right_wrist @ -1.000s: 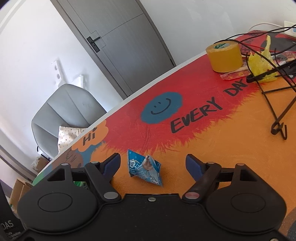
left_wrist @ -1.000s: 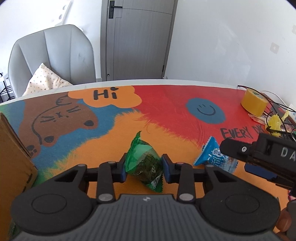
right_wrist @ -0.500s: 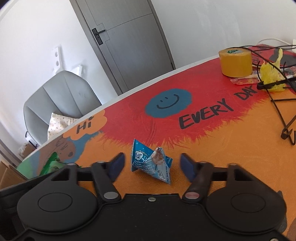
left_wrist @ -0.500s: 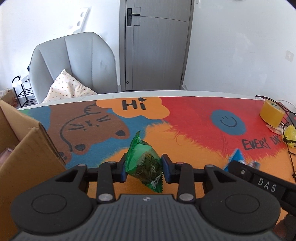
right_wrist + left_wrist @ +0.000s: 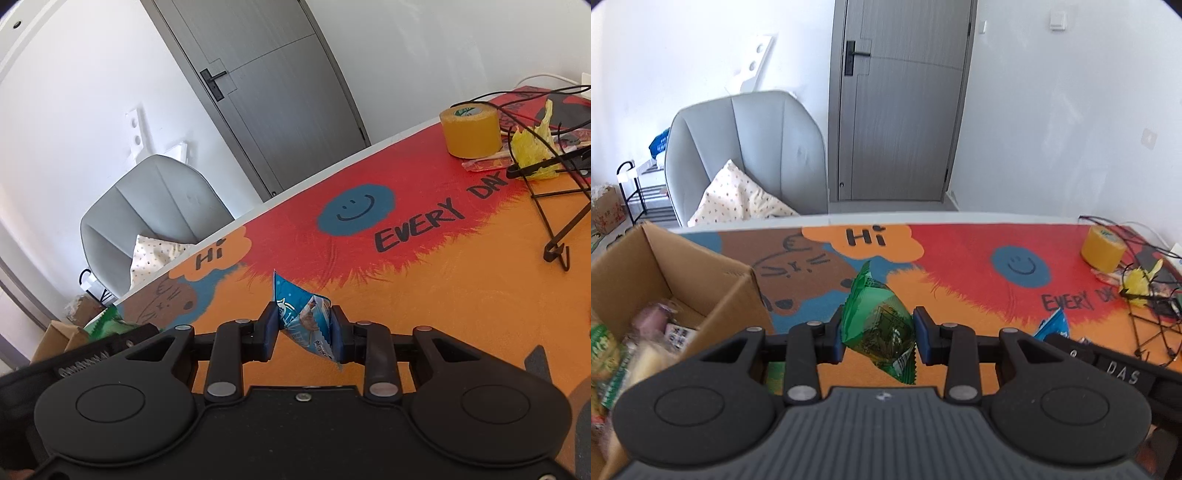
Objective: Organize snacks
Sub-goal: 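Carry both candies to the box and open both tools to drop them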
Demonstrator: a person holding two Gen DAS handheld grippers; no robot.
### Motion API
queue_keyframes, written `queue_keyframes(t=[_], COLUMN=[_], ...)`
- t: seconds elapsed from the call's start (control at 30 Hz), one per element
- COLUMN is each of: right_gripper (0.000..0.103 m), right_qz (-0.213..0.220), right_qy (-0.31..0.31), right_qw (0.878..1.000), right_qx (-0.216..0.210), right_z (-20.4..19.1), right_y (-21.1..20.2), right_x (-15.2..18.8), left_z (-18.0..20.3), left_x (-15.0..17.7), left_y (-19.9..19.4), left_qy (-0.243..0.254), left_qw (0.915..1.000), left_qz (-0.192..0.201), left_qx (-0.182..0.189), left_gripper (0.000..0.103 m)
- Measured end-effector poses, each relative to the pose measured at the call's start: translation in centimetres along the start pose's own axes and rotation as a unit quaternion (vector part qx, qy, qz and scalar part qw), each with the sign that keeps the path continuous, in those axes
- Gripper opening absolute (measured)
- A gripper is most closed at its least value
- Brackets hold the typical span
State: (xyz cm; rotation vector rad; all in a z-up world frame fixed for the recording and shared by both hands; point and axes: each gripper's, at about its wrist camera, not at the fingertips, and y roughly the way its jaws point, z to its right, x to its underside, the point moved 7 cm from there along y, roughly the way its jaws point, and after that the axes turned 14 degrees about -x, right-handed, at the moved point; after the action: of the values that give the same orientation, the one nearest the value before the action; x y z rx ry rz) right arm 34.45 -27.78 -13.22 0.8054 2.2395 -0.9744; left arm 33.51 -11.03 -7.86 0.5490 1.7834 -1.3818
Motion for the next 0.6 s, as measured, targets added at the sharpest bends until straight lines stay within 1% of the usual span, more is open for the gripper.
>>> queue_keyframes(t=[0.07,0.17,0.33,0.6], right_gripper=[0.030,0.030,0.030,0.030], right_qz=[0.007,0.018,0.031,0.042], right_qy=[-0.002,-0.001,-0.007,-0.027], right_qw=[1.000,1.000,0.999,0.998], right_qx=[-0.003,-0.004,-0.011,-0.035], right_z=[-0.7,-1.8,-3.8,-7.5], right_y=[-0.9,-1.9,-3.4,-4.6], right_x=[0.1,0.1,0.2,0.2], left_z=[-0.6,-1.5,-3.6,-7.6], left_x=[-0.4,-0.7,-1.3,-1.9], left_y=[-1.0,-2.0,-3.7,-6.4], left_qy=[-0.003,-0.007,-0.016,-0.028], left_qw=[1.0000,0.9999,0.9995,0.9985], left_qz=[0.008,0.011,0.025,0.047], left_qx=[0.003,0.005,-0.001,-0.008], left_gripper=[0.035,0.035,0.035,0.035])
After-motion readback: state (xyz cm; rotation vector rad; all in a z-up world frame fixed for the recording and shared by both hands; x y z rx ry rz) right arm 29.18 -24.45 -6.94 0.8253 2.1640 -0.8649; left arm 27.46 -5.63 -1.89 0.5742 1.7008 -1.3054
